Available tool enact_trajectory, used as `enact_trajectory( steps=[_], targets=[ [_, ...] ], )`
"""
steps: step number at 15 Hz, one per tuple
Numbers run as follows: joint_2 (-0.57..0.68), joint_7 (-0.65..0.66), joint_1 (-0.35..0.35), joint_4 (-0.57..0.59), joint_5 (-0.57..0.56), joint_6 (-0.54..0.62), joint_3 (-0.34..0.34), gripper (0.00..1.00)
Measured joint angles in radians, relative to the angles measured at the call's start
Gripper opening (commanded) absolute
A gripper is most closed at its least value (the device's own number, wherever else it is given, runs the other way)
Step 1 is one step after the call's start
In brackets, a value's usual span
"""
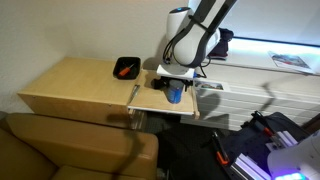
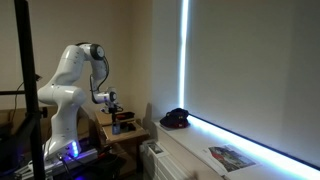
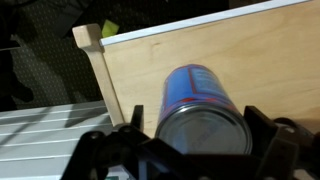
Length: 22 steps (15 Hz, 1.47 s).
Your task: Move the can from the nightstand to the windowsill
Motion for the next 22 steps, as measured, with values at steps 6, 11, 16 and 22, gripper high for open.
enact_trajectory(
  steps=[6, 11, 16, 22],
  targets=[
    [0.034, 0.048, 0.054, -0.001, -0.004, 0.018, -0.071, 1.0],
    [0.07, 0.098, 0.113, 0.012, -0.012, 0.036, -0.131, 1.0],
    [0.063, 0.099, 0.117, 0.014, -0.009, 0.038, -0.132, 0.62],
    [0.058, 0.099, 0.115, 0.014, -0.008, 0.047, -0.134, 0.6]
  ],
)
